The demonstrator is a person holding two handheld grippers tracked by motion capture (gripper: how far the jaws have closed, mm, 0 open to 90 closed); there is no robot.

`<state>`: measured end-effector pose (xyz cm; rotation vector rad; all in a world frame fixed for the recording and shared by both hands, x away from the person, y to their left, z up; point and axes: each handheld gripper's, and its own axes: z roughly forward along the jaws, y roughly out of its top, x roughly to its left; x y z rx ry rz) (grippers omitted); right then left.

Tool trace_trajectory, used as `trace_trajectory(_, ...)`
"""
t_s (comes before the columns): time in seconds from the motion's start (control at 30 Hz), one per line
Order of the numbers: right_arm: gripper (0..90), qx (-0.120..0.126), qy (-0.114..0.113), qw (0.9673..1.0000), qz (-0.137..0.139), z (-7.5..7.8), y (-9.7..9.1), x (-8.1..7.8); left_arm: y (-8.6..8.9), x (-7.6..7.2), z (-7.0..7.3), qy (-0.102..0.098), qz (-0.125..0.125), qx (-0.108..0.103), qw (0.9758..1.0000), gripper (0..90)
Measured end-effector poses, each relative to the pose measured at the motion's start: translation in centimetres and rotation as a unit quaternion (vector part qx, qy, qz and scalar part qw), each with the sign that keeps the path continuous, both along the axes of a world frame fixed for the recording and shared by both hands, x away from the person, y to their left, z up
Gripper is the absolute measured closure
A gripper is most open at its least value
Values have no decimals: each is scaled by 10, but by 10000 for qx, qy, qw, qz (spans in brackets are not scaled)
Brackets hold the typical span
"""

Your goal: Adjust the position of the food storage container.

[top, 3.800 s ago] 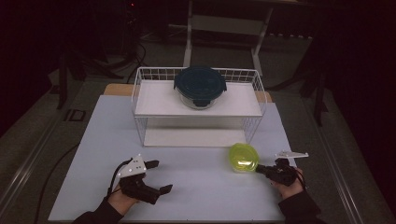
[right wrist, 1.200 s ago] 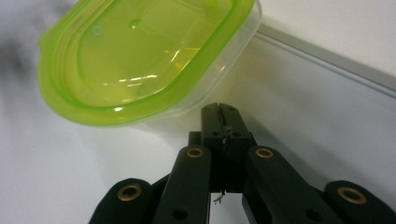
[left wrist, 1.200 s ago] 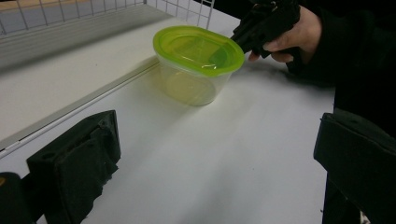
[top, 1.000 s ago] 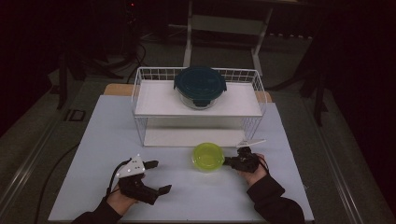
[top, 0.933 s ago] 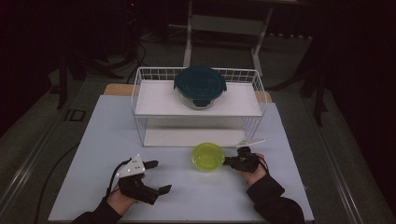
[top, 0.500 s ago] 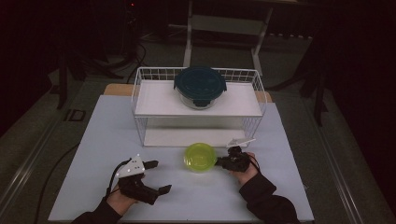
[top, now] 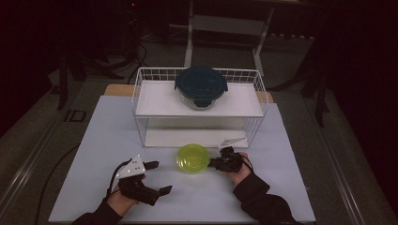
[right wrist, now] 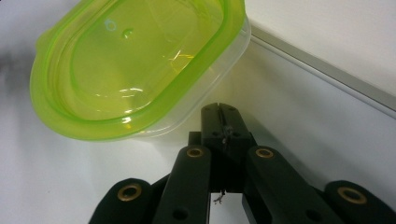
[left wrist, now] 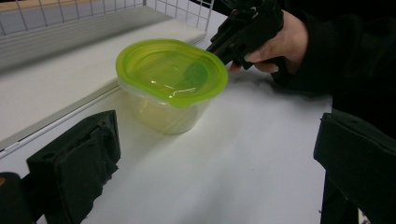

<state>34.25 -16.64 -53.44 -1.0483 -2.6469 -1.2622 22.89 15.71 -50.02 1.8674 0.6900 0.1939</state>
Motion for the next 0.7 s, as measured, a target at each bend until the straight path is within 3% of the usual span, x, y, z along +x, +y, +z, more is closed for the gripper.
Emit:
trace_trajectory(0.27,898,-64,-127,9999,-45,4,-6,-3,1,0,1,-15,10,-68,10000,3)
trace_trajectory(0.47,858,-133,-317,9994,-108,12,-22,-11,1,0,4,-42,5,-106,9999,3)
trace_trajectory(0.57,829,-105,-460,9987,-200,20,-40,-20,1,-1,5,-58,-21,-120,9999,3)
trace_trajectory(0.7,767,-46,-544,9982,-250,26,-50,-30,0,-1,7,-96,-60,-114,9999,3)
